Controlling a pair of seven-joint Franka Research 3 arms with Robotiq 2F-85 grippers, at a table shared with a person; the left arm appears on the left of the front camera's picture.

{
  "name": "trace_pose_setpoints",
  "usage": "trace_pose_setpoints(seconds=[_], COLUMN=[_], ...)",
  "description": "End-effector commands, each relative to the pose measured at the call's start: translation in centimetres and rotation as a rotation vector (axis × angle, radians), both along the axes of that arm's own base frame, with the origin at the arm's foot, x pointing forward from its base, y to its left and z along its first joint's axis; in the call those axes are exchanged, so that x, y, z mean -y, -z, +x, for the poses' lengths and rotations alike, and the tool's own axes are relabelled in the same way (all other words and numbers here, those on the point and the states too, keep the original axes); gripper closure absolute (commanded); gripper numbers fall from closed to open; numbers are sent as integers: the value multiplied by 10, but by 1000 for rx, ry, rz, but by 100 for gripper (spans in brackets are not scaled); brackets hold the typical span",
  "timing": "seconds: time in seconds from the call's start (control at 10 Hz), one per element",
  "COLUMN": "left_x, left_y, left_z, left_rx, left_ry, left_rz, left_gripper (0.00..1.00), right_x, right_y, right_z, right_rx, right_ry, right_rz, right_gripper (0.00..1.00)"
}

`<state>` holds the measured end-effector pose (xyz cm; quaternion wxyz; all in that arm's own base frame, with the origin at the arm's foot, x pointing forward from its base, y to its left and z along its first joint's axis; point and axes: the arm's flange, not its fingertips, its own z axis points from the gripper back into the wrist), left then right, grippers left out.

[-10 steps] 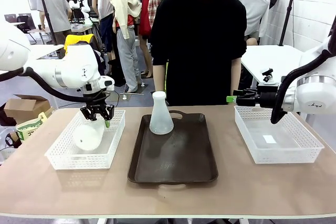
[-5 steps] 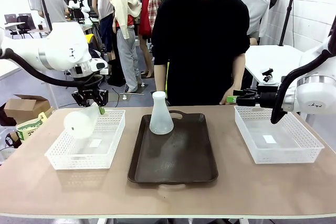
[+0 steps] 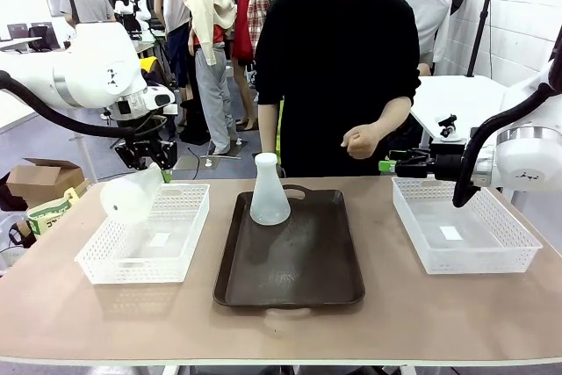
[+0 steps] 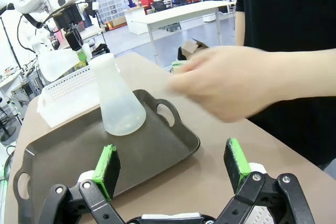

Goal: Prepare the laboratory tools.
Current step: Place the picked Big flask upright in the Handle tray as directed by the person.

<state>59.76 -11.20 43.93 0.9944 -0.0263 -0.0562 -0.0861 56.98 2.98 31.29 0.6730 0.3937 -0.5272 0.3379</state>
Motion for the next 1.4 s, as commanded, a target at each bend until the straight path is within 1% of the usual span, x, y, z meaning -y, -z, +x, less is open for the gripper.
trace_pose_setpoints(seconds=[0.0,1.1,1.3], left_x=[0,0,-1], left_y=[1,3,-28], left_z=[0,0,-16], left_rx=[-2,-5,120], left_ry=[-5,0,123], left_rz=[0,0,-210], left_gripper=[100,100,100], right_x=[-1,-1,-1], right_y=[0,0,0], right_z=[-1,-1,-1], right_rx=[0,0,0], right_ry=[-11,-11,-11], right_rz=[-11,-11,-11], right_gripper=[0,0,0])
